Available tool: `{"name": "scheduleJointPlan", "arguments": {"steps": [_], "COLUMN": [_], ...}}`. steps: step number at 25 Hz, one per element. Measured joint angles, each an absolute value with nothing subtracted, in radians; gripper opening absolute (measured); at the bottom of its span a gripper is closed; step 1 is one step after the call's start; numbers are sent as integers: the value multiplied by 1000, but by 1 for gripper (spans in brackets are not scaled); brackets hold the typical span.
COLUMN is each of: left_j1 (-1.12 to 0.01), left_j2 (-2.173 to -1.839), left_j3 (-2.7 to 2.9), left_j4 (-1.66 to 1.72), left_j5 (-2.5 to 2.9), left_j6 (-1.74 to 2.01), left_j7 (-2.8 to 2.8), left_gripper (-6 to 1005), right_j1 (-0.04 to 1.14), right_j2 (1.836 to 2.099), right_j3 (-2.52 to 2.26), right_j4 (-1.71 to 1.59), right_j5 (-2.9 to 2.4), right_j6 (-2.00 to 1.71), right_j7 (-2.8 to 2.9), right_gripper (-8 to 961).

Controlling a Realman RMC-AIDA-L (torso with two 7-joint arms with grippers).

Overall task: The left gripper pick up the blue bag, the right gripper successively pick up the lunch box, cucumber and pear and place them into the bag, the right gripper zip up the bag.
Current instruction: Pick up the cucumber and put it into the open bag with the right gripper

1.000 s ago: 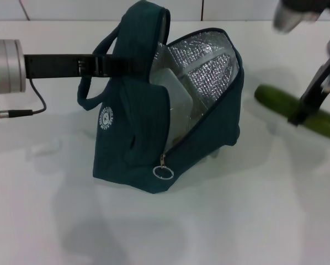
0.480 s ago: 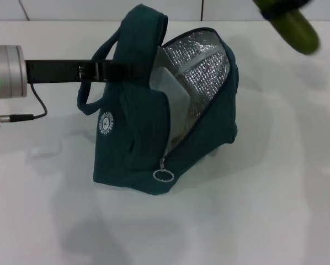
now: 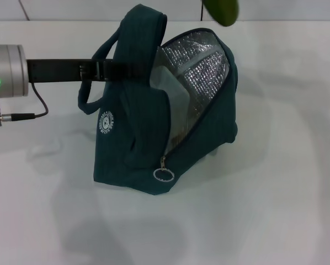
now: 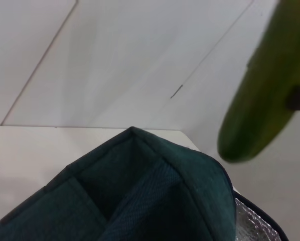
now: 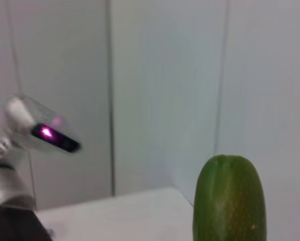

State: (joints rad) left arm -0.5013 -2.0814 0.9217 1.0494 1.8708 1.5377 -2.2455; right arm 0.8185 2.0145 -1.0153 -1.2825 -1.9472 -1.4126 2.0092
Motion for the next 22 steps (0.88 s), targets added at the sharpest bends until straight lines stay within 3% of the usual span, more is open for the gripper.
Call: {"name": "scheduleJointPlan", "arguments": {"steps": [22], "left_j1": [-510], "left_j2": [-2078], "left_j3": [919], "left_j4": [1016], "left_j5": [1875], "left_j6": [1497], "left_j7": [-2247], "left_gripper": [39], "right_j1": [678], "right_j2": [2022], "right_j3": [-1216], "right_j4": [-869], "right_j5": [-1476], "right_j6": [-1412], "right_j7": [1601], "right_gripper": [572]}}
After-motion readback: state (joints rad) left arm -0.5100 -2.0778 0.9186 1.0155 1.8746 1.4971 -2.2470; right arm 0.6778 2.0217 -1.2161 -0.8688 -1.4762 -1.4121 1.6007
